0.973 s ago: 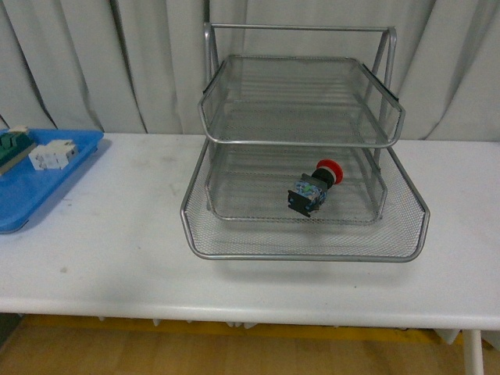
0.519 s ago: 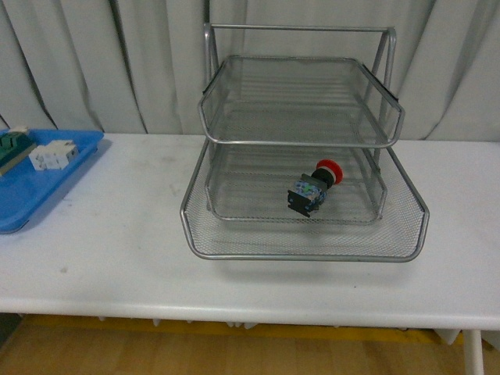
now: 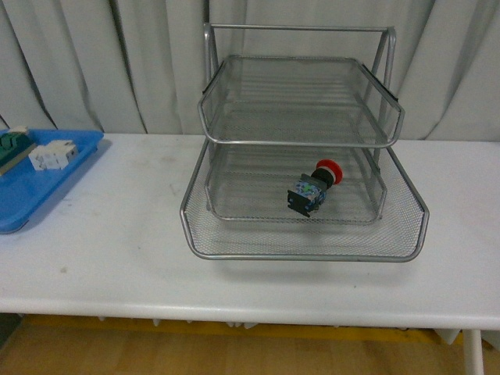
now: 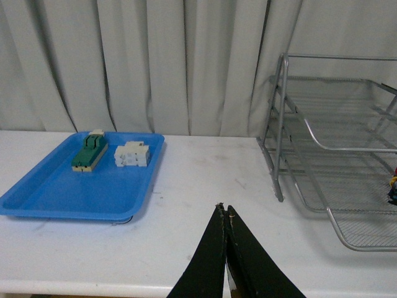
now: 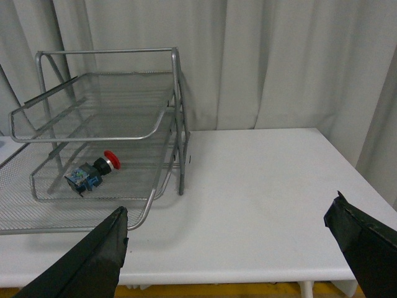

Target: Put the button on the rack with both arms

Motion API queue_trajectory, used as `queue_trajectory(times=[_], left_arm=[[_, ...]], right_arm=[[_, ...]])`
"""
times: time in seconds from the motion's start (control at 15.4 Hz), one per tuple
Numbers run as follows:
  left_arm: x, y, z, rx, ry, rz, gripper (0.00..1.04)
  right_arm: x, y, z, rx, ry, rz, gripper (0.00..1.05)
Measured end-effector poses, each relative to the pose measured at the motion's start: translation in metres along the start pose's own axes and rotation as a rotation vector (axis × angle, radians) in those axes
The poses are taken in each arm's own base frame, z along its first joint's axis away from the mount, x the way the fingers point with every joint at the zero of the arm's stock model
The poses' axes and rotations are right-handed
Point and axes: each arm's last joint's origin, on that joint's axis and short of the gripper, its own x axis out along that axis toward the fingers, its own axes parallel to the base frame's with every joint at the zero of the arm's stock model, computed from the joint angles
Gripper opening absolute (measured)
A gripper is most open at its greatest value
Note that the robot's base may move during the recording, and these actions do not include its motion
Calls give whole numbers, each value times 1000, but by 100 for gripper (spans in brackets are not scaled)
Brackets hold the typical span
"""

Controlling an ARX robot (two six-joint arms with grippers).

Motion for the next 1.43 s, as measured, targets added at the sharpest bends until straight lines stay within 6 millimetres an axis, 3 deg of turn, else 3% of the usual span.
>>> queue_trajectory(times=[0.71,0.97,1.04,1.1,1.23,1.43], left_arm=[[-16,0,-4,0,12,0,4],[-16,0,-4,0,14,0,60],[-16,0,-4,0,14,0,76],[-16,0,-4,0,14,0,97],[-16,0,-4,0,15,0,98],[-16,0,-4,0,14,0,98]], right_arm=[[0,0,0,0,0,0,98],[7,-2,5,60,-20,-74,98],[30,-6,24,113,-45,-95,98],[72,-2,54,162,-104,-38,98],[142,13,73,215,-24,23,98],[224,59,41,211,321,120,98]])
